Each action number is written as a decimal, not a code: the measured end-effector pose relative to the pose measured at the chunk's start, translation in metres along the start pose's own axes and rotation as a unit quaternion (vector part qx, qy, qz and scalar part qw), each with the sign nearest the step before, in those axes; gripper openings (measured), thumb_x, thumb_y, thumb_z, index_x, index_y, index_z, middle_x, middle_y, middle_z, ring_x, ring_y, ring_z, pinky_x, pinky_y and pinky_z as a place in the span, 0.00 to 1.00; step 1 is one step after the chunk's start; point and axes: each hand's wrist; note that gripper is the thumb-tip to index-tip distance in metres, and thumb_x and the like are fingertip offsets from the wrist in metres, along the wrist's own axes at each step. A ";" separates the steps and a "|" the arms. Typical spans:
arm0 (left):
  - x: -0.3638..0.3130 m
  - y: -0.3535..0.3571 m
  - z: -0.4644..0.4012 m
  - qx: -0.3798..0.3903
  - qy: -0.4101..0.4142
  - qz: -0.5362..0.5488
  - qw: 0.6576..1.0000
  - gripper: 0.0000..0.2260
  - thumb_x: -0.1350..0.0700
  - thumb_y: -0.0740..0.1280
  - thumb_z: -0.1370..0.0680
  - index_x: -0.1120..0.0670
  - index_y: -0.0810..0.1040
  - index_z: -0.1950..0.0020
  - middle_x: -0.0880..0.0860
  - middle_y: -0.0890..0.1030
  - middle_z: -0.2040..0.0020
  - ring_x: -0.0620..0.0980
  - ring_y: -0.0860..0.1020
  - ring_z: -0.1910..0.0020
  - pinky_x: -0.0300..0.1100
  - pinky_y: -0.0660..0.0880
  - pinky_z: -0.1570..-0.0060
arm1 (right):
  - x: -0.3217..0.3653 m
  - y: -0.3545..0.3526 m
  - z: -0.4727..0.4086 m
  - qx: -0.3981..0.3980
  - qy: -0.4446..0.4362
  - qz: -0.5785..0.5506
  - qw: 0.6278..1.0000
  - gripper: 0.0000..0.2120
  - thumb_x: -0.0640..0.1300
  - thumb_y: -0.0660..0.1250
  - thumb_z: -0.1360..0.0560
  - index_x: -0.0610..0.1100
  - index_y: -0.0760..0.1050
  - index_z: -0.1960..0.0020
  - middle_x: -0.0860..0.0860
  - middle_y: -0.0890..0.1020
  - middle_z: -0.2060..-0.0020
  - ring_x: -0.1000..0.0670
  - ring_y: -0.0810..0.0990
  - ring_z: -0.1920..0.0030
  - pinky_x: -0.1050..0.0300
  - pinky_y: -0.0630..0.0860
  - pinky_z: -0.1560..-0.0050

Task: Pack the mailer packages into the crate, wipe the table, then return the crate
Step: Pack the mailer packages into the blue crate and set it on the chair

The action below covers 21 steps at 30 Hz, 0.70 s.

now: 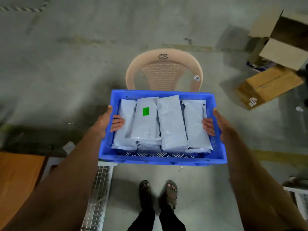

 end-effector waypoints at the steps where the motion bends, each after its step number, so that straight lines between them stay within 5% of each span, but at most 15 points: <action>1: 0.003 0.003 -0.015 0.004 -0.002 -0.002 1.000 0.34 0.27 0.54 0.18 0.58 0.78 0.42 0.59 0.85 0.45 0.54 0.85 0.47 0.47 0.81 0.48 | -0.005 0.000 -0.013 0.000 0.001 -0.004 1.000 0.42 0.72 0.48 0.17 0.38 0.69 0.22 0.46 0.78 0.29 0.49 0.80 0.42 0.53 0.73 0.40; 4: 0.013 0.011 -0.054 0.013 -0.008 -0.007 1.000 0.34 0.28 0.52 0.18 0.57 0.77 0.42 0.59 0.84 0.44 0.54 0.84 0.46 0.47 0.80 0.47 | -0.020 -0.002 -0.049 -0.013 0.004 -0.015 1.000 0.42 0.72 0.48 0.17 0.38 0.68 0.21 0.45 0.77 0.29 0.48 0.80 0.42 0.53 0.73 0.42; 8: 0.028 0.020 -0.097 0.015 -0.004 -0.001 1.000 0.33 0.28 0.51 0.17 0.57 0.77 0.44 0.58 0.84 0.45 0.54 0.83 0.47 0.49 0.78 0.39 | -0.036 -0.004 -0.093 -0.013 -0.007 -0.016 1.000 0.44 0.73 0.49 0.18 0.38 0.67 0.21 0.50 0.82 0.42 0.51 0.82 0.47 0.55 0.75 0.53; 18: 0.075 0.026 -0.170 0.013 -0.009 0.012 1.000 0.38 0.27 0.52 0.18 0.60 0.75 0.34 0.58 0.84 0.43 0.54 0.84 0.44 0.51 0.77 0.35 | -0.059 -0.007 -0.177 -0.017 -0.005 -0.015 1.000 0.46 0.76 0.50 0.20 0.39 0.67 0.21 0.48 0.80 0.37 0.51 0.81 0.48 0.54 0.76 0.50; 21: 0.087 0.029 -0.180 0.000 -0.016 0.015 1.000 0.38 0.26 0.52 0.19 0.60 0.76 0.35 0.58 0.85 0.44 0.54 0.85 0.45 0.48 0.80 0.40 | -0.063 -0.009 -0.191 -0.015 -0.009 0.004 1.000 0.67 0.89 0.60 0.44 0.40 0.70 0.23 0.50 0.83 0.40 0.50 0.83 0.46 0.53 0.77 0.50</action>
Point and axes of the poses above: each hand's wrist, its own z-axis away from the middle knuckle, its own y-axis out of the palm, x = y × z
